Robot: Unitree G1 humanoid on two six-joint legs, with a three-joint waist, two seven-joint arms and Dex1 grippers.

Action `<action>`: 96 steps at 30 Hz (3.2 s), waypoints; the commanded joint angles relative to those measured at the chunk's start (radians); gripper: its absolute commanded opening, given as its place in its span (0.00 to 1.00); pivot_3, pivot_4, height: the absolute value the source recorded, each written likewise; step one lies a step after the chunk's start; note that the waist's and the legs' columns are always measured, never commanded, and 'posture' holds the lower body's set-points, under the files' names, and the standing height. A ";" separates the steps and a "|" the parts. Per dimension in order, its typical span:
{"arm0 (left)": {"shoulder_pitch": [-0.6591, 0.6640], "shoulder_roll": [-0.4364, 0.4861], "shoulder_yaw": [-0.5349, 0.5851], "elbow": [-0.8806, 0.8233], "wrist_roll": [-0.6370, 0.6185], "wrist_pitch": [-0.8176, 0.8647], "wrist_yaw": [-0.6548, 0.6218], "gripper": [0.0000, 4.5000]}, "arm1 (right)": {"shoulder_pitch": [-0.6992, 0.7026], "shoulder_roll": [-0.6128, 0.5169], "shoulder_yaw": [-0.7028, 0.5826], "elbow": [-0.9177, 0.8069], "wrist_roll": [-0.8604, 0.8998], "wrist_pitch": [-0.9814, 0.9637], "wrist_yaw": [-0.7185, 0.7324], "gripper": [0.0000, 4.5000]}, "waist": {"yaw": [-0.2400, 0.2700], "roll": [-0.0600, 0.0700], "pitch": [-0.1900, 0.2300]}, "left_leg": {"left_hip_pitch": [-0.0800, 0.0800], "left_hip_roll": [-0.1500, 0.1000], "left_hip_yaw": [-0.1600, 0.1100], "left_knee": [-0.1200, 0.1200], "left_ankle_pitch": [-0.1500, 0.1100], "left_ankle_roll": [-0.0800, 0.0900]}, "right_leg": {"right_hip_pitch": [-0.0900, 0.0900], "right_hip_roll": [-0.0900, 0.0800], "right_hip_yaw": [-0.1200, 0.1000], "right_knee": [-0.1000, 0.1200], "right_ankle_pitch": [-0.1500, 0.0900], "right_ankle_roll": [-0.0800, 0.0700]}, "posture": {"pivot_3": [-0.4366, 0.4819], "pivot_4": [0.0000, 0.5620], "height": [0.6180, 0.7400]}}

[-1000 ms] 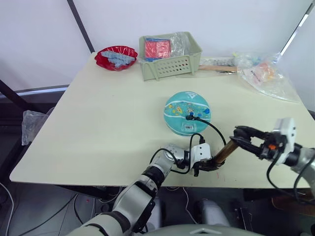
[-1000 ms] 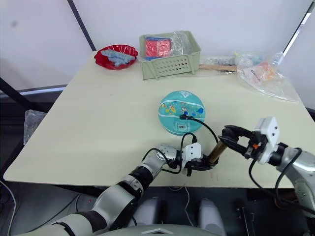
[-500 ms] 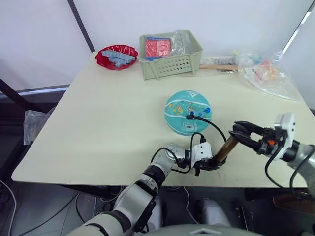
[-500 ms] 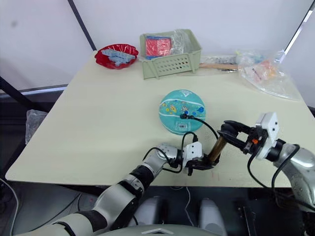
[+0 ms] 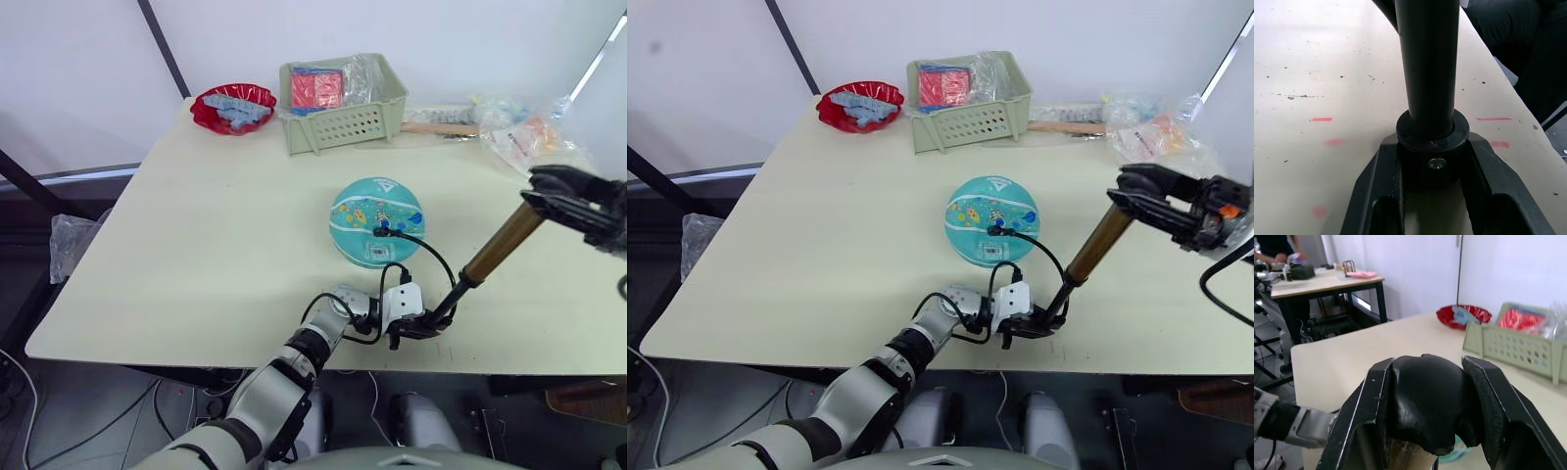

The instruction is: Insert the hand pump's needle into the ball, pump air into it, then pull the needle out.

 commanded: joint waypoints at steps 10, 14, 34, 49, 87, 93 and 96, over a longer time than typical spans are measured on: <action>0.044 0.018 -0.058 0.081 0.065 0.037 -0.003 0.23 | 0.030 0.006 -0.020 -0.059 -0.082 -0.052 0.017 0.37 | 0.003 0.002 -0.001 | -0.008 -0.001 0.000 0.002 0.000 0.000 | -0.007 0.000 0.001 0.000 0.001 0.002 | 0.48 0.27 0.98; 0.042 0.017 -0.056 0.081 0.065 0.039 -0.001 0.23 | 0.093 0.060 0.032 -0.081 -0.154 -0.095 0.015 0.37 | 0.003 -0.001 -0.003 | -0.008 -0.001 -0.001 0.002 0.000 0.000 | -0.007 0.001 0.000 0.000 0.001 0.002 | 0.48 0.27 0.98; 0.037 0.009 -0.052 0.082 0.066 0.045 0.006 0.23 | 0.345 0.383 0.399 0.046 -0.597 -0.480 -0.027 0.37 | -0.004 -0.010 -0.016 | 0.007 -0.001 0.008 0.001 -0.002 0.000 | 0.003 0.000 0.008 0.000 -0.001 0.004 | 0.48 0.27 0.98; 0.035 0.017 -0.046 0.084 0.062 0.044 -0.002 0.23 | 0.233 0.286 0.211 -0.006 -0.388 -0.390 -0.004 0.37 | 0.002 -0.012 -0.014 | 0.005 0.000 0.033 0.001 -0.002 0.001 | -0.015 -0.010 0.014 0.003 0.011 0.011 | 0.48 0.27 0.98; 0.039 0.009 -0.049 0.089 0.069 0.038 0.004 0.23 | 0.230 0.142 0.064 -0.162 -0.168 -0.050 -0.125 0.37 | 0.005 -0.007 -0.014 | -0.008 -0.002 0.018 0.005 -0.007 0.008 | -0.012 -0.021 -0.014 -0.013 0.017 0.014 | 0.48 0.27 0.98; 0.049 0.009 -0.049 0.079 0.070 0.040 0.002 0.23 | 0.346 0.275 0.207 -0.101 -0.340 -0.177 -0.153 0.37 | 0.001 -0.009 -0.020 | -0.007 -0.002 0.016 0.005 -0.007 0.008 | -0.010 -0.021 -0.017 -0.013 0.017 0.014 | 0.48 0.27 0.98; 0.048 0.010 -0.049 0.078 0.070 0.041 0.003 0.23 | 0.391 0.325 0.295 -0.072 -0.449 -0.283 -0.119 0.37 | 0.000 -0.011 -0.024 | -0.006 -0.001 0.012 0.005 -0.007 0.008 | -0.008 -0.019 -0.019 -0.014 0.016 0.013 | 0.48 0.27 0.98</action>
